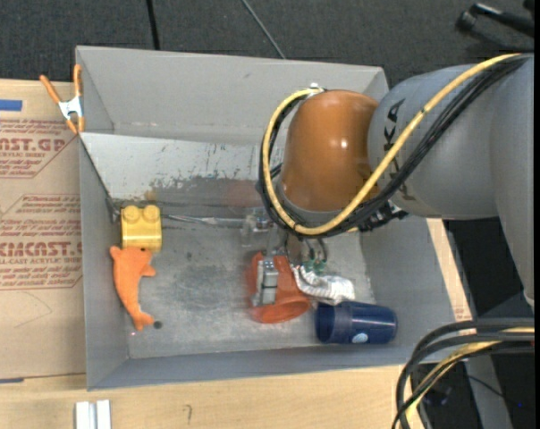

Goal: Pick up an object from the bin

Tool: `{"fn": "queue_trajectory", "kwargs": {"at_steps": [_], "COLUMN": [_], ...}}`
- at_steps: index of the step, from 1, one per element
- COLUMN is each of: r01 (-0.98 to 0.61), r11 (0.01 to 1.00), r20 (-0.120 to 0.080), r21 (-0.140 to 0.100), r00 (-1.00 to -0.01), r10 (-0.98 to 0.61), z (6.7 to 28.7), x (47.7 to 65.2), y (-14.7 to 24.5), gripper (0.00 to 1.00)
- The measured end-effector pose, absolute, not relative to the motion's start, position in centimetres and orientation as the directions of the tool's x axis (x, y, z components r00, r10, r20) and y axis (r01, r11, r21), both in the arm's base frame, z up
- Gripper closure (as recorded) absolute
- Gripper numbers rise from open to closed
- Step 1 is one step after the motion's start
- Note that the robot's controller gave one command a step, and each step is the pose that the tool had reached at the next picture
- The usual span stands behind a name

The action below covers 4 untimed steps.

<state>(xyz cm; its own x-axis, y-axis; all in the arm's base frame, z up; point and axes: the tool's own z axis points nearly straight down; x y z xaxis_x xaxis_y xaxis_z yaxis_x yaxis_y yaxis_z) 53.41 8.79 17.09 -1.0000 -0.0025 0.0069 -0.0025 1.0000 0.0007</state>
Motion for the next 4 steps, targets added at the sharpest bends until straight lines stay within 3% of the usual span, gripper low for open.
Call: {"fn": "queue_trajectory", "kwargs": {"at_steps": [1, 2, 3, 4], "r01": [-0.001, 0.046, 0.099, 0.166], "r11": [1.0, 0.999, 0.995, 0.986], "r20": [-0.001, -0.01, -0.001, 0.001], "r21": [0.002, 0.004, 0.002, 0.001], "r00": [-1.0, -0.999, -0.995, -0.986], "r10": [-0.001, 0.046, 0.099, 0.166], "z": [17.6, 13.0, 8.5, 7.0], "x": [53.6, 55.9, 55.9, 54.2], "y": [8.7, 6.4, 3.3, 2.1], "gripper": [0.0, 0.0, 0.0, 0.0]}}
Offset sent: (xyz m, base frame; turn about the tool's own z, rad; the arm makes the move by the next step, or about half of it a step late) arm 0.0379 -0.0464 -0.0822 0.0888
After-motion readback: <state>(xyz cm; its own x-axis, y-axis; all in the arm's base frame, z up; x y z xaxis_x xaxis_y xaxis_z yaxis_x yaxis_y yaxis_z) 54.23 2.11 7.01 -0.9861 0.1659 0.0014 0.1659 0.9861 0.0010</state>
